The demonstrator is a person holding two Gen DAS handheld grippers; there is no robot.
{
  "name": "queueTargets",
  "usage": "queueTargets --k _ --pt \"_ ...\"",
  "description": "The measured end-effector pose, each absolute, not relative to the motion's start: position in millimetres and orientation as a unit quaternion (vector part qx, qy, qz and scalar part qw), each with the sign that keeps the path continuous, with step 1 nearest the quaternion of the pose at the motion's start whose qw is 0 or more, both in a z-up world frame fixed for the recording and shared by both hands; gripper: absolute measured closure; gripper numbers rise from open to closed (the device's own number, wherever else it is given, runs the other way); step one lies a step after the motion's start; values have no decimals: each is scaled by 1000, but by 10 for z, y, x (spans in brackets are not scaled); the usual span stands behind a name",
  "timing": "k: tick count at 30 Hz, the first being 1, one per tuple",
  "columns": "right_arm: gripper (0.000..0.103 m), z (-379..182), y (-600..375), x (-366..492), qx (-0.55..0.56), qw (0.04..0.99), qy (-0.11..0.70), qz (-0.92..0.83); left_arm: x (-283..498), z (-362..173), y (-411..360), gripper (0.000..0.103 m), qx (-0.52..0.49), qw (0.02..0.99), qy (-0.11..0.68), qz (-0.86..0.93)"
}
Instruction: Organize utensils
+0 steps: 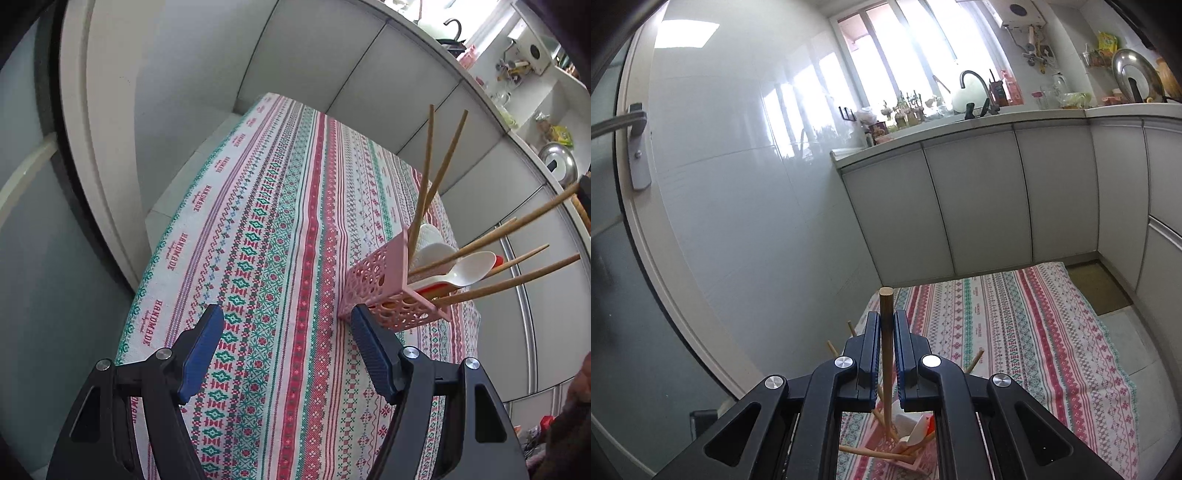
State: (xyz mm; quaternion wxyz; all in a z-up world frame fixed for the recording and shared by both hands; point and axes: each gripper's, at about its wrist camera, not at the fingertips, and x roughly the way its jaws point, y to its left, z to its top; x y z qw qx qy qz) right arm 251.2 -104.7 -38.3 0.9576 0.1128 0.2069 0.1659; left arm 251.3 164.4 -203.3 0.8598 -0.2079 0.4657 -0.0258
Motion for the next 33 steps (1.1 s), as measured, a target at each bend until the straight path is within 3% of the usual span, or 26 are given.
queueTargets --k 6,12,14,15,16,20,26,31,33 --pt "94 -703 -895 2584 89 950 241 180 2480 -1888 1528 29 -172 863 474 -21" --pt "82 -446 -1153 2342 111 945 246 186 2321 -1602 1331 28 -117 868 483 -18" --pt "74 -357 -1282 2226 114 944 252 177 2227 -1479 1248 24 -99 869 484 -16" --pt "57 -324 -1358 2160 117 944 255 172 2172 -1411 1209 23 -91 872 482 -11" --pt "48 -291 -1438 2099 119 945 258 164 2101 -1331 1162 22 -84 875 477 -7" --pt "48 -161 -1733 1818 119 947 267 137 1806 -1018 917 13 -48 889 455 -5" --pt "24 26 -2098 1300 99 952 275 90 1249 -525 587 0 -25 910 414 0" --pt "0 141 -2342 780 89 953 286 51 777 -200 363 0 -12 925 379 3" --pt "0 181 -2370 557 78 955 282 39 599 -94 312 0 -15 931 365 2"
